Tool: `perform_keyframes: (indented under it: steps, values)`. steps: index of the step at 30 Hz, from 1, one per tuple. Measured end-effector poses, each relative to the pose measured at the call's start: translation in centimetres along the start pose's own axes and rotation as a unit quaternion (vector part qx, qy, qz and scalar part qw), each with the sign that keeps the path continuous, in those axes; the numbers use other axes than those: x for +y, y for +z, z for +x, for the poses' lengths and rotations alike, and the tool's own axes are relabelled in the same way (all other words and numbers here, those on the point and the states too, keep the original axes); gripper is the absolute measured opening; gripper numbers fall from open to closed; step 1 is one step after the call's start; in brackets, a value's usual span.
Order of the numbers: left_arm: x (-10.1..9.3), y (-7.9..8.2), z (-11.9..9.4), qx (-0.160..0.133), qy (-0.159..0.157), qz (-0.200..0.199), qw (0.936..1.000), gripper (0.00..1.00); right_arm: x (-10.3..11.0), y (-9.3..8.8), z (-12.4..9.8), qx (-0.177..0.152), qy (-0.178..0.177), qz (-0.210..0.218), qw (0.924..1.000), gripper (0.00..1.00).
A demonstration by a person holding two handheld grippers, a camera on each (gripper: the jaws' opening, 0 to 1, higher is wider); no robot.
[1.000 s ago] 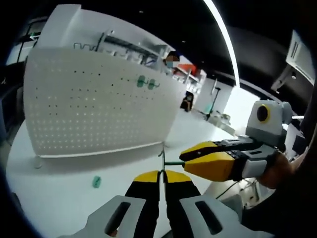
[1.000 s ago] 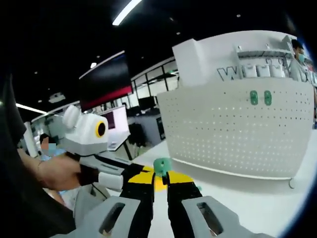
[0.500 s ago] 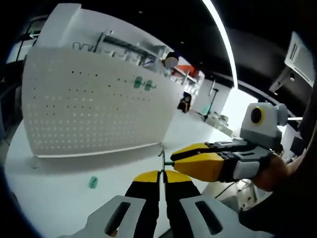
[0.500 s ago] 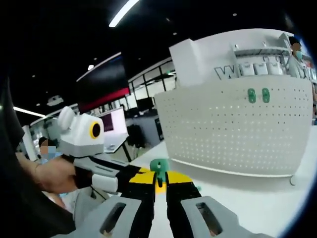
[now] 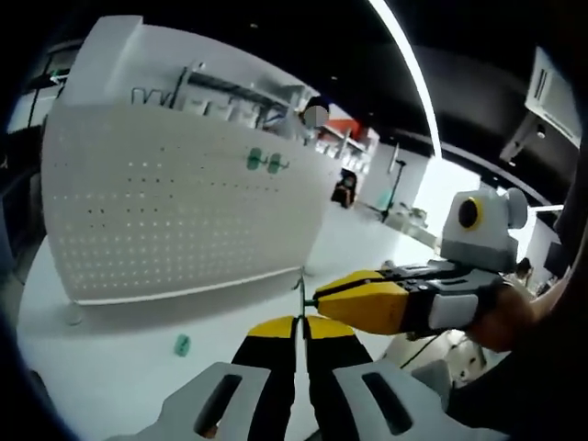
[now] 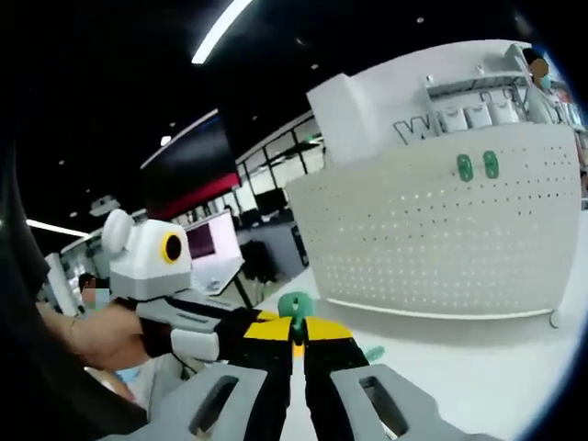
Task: Insert the hook assembly into the mounting plate slot until the hook locks in place.
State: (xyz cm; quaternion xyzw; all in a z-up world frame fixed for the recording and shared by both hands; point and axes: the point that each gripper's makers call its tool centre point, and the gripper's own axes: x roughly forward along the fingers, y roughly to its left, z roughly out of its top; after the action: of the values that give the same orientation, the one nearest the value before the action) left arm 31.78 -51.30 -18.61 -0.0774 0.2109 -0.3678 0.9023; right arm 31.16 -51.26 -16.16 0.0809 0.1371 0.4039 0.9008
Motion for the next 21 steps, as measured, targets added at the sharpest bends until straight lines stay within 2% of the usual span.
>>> perform_keyframes:
  steps: [5, 10, 16, 18, 21]
  values:
    - [0.0, 0.0, -0.1, 0.002, -0.006, 0.022, 0.9997, 0.03, 0.3, 0.1, -0.1, 0.000, -0.002, -0.023, 0.9997, 0.00]
    - [0.0, -0.3, -0.1, 0.006, -0.009, 0.042, 0.9991, 0.04, 0.3, -0.2, 0.0, 0.006, -0.002, -0.025, 0.9997, 0.00]
    - [0.1, -0.6, -0.2, 0.007, -0.016, 0.034, 0.9993, 0.06, 0.3, -0.4, 0.1, 0.010, 0.000, -0.025, 0.9996, 0.00]
    - [-0.1, -0.8, -0.1, 0.012, -0.018, 0.037, 0.9991, 0.11, 0.3, -0.3, 0.1, 0.008, -0.002, -0.027, 0.9996, 0.00]
    - [-0.5, -1.2, 0.1, 0.018, -0.019, 0.043, 0.9987, 0.24, 0.2, -0.1, 0.2, 0.008, -0.003, -0.029, 0.9996, 0.00]
